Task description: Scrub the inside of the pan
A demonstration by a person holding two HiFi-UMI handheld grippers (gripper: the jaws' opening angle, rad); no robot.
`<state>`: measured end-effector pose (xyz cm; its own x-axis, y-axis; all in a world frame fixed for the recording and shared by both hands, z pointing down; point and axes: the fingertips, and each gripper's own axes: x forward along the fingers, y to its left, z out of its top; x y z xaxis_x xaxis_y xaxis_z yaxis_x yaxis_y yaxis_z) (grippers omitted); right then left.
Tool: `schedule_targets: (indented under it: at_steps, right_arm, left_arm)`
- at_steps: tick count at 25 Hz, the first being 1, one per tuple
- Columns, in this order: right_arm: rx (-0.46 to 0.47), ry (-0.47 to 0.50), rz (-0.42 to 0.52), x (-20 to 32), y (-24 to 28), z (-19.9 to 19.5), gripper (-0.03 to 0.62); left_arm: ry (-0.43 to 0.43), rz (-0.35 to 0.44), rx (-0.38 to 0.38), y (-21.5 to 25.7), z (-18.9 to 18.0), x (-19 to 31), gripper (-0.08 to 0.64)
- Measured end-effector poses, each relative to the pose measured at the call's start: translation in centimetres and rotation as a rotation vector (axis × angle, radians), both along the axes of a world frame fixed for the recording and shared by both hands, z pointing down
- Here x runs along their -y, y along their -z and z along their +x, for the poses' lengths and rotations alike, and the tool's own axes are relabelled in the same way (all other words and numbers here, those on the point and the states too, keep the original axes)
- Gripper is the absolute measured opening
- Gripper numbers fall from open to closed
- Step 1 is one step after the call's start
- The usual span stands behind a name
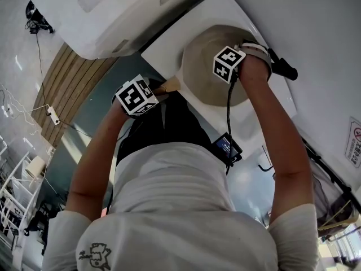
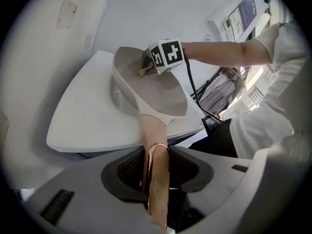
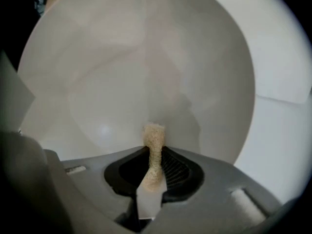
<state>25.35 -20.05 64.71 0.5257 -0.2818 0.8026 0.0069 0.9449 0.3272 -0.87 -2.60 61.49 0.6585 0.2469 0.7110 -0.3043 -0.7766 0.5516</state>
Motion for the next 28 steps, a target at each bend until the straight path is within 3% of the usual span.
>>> schedule_targets:
  at_steps: [7, 14, 19, 28]
  right_arm:
    - [0.281, 0.071, 0.145, 2.0, -0.9, -5.8, 0.072]
    - [0.495, 0.047, 0.126, 0.7, -1.8, -11.0, 0.069]
    - [0.628, 0.027, 0.028, -2.3, -2.4, -14.5, 0.069]
    - [0.794, -0.066, -0.266, -9.8, -2.7, -16.7, 0.069]
  left_arm:
    - [0.002, 0.005, 0.005, 0.0, -0.2, 0.4, 0.15]
    - [0.015, -0.009, -0.001, 0.1, -0.5, 0.4, 0.15]
    - [0.021, -0.017, -0.005, 0.0, -0.6, 0.4, 0.15]
    - [0.02, -0.04, -0.014, 0.0, -0.6, 0.2, 0.15]
